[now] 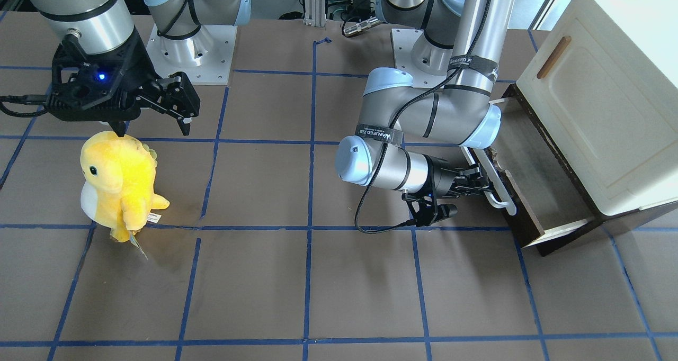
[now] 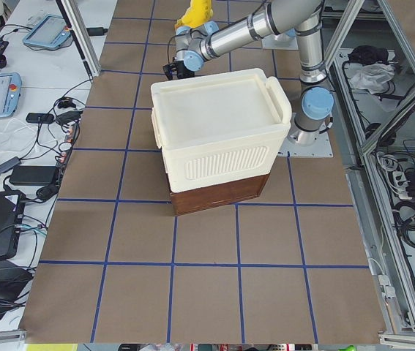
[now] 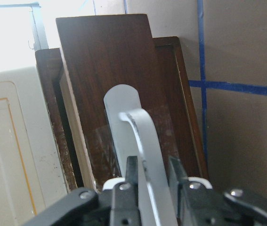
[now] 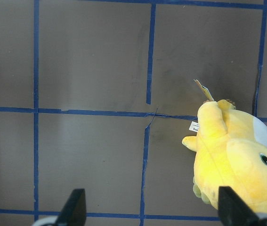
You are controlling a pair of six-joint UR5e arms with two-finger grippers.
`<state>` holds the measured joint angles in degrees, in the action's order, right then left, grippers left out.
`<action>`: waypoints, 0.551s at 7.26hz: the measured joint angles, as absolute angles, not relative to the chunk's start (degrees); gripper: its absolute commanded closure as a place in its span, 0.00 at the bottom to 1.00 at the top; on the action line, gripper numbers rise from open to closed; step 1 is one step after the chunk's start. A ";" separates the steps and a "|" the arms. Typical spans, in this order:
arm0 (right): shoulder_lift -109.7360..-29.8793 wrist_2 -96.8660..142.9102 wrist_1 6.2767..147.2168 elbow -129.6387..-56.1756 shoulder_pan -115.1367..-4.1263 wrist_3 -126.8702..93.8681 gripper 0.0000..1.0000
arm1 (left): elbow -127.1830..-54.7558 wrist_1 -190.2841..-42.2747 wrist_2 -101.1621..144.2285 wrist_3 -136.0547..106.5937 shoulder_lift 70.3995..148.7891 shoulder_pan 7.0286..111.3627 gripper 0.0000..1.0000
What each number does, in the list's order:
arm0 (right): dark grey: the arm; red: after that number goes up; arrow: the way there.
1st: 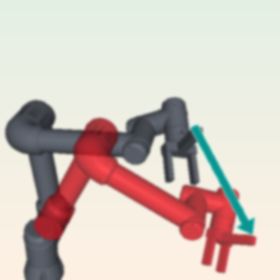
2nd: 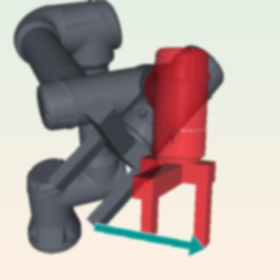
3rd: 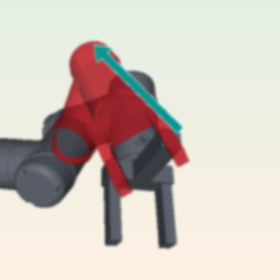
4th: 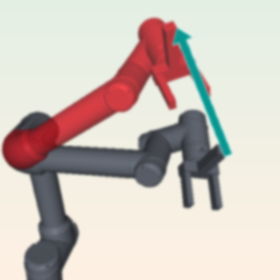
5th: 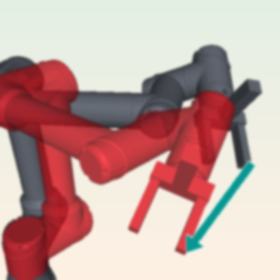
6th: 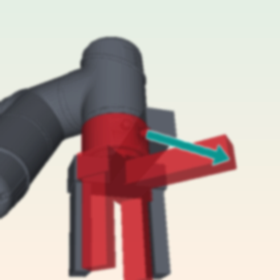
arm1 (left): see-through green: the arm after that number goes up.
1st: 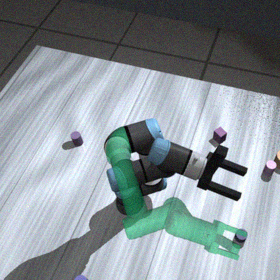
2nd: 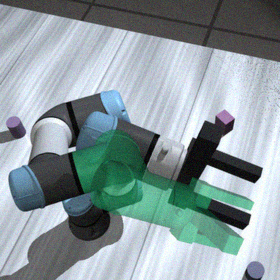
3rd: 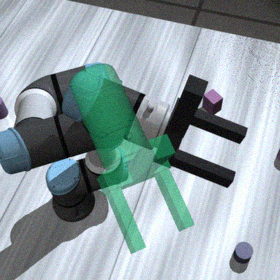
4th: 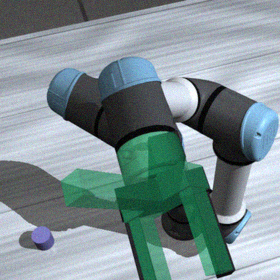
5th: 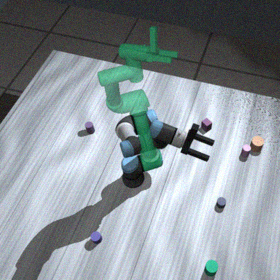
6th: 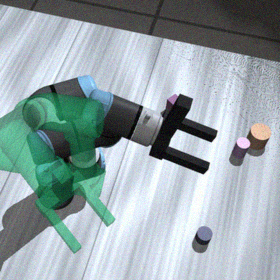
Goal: Pull drawer sideways
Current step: 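Open the left gripper and lift it off the handle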
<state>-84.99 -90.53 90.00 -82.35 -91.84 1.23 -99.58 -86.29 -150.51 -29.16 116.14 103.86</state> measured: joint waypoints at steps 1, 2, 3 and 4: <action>-84.99 -90.53 90.00 -82.36 -91.85 1.23 0.00 | -99.44 -86.25 -150.17 -29.05 116.17 103.90 0.25; -84.99 -90.53 90.00 -82.35 -91.85 1.23 0.00 | -98.63 -86.21 -148.78 -27.96 116.05 104.20 0.19; -84.99 -90.53 90.00 -82.35 -91.85 1.23 0.00 | -96.37 -86.21 -145.99 -24.83 115.46 104.97 0.15; -84.99 -90.53 90.00 -82.35 -91.85 1.23 0.00 | -92.85 -86.42 -141.40 -20.75 114.33 105.96 0.15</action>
<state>-84.99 -90.53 90.00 -82.35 -91.85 1.23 -92.85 -86.42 -141.40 -20.75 114.33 105.96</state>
